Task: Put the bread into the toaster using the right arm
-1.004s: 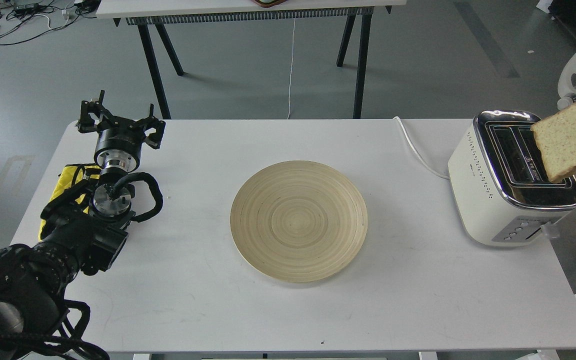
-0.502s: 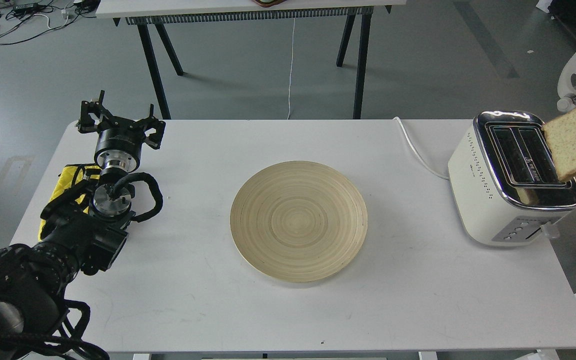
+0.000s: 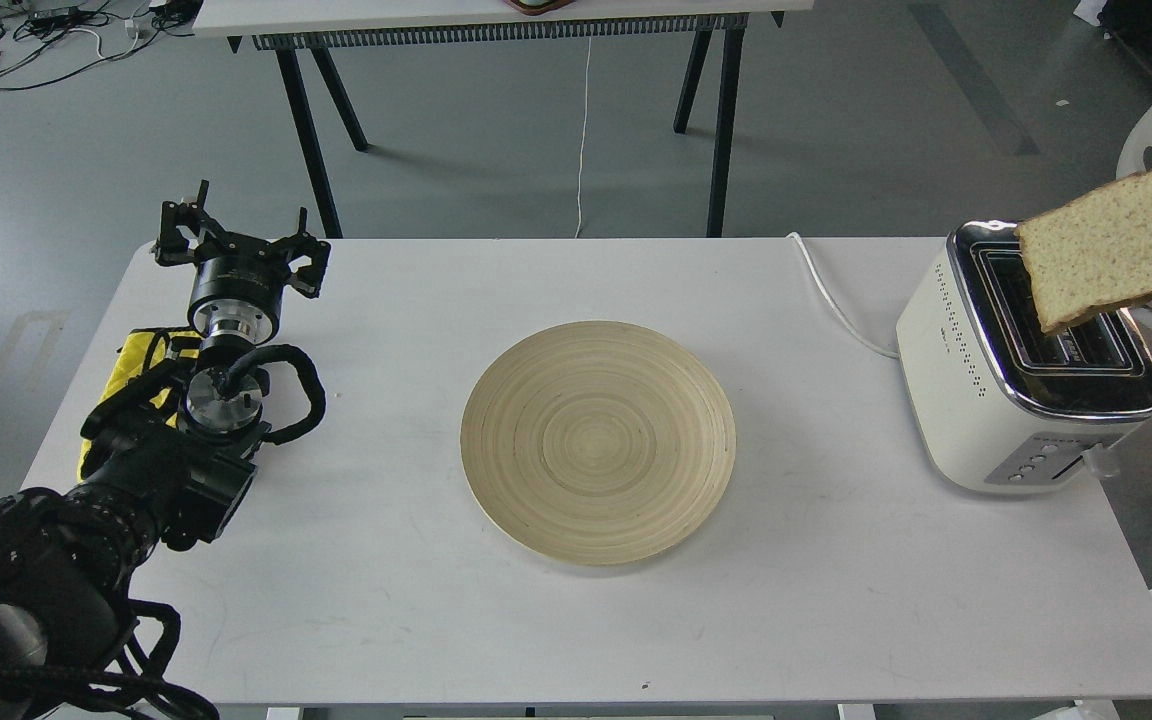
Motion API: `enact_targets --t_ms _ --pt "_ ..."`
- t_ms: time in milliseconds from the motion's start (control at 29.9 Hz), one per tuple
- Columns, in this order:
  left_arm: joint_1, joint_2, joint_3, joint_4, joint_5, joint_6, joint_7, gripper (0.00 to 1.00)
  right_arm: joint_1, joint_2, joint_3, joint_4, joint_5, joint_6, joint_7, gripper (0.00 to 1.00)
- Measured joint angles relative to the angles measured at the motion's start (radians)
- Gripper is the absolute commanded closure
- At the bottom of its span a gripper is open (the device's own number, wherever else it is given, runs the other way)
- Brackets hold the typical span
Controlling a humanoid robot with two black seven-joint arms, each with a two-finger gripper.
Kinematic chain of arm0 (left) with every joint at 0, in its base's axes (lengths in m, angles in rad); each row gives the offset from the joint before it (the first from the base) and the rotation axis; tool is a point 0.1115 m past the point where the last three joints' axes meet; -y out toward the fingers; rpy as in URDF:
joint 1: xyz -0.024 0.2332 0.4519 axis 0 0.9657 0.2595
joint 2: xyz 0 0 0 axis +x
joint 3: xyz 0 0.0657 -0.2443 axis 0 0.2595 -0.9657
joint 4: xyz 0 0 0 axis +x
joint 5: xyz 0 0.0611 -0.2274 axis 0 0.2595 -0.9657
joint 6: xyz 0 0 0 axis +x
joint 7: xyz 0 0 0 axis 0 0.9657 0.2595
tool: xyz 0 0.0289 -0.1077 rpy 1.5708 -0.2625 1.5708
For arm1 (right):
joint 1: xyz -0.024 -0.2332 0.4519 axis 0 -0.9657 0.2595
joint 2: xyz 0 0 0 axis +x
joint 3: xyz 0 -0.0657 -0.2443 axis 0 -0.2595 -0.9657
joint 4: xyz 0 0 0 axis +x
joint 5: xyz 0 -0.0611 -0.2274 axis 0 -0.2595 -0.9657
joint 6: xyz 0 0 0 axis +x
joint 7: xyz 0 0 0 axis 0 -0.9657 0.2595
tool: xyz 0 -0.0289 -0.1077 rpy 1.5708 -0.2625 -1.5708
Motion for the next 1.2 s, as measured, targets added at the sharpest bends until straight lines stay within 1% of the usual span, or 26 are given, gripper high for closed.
enact_targets --t_ms 167,803,937,1037,1104,1137,1171,1204 --pt "0.000 0.000 0.000 0.000 0.000 0.000 0.000 0.00 0.007 0.034 0.000 -0.058 -0.019 0.000 -0.001 1.00" --pt "0.000 0.000 0.000 0.001 0.000 0.000 0.000 0.00 0.009 0.102 -0.067 -0.110 -0.020 0.000 0.001 1.00" --pt "0.000 0.000 0.000 0.000 0.000 0.000 0.000 0.00 0.009 0.129 -0.072 -0.123 -0.021 0.000 0.001 0.97" --pt "0.000 0.000 0.000 0.000 0.000 0.000 0.000 0.00 0.009 0.154 -0.079 -0.133 -0.029 0.000 0.001 0.88" --pt "0.000 0.000 0.000 0.000 0.000 0.000 0.000 0.00 0.009 0.175 -0.086 -0.148 -0.033 0.000 0.000 0.69" --pt "0.000 0.000 0.000 0.000 0.000 0.000 0.000 0.00 0.009 0.185 -0.087 -0.154 -0.033 0.000 0.000 0.47" --pt "0.000 0.000 0.000 0.000 0.000 0.000 0.000 0.00 0.009 0.195 -0.088 -0.159 -0.034 0.000 0.000 0.34" --pt "0.000 0.000 0.000 0.000 0.000 0.000 0.000 0.00 0.009 0.203 -0.089 -0.162 -0.034 0.000 0.000 0.33"
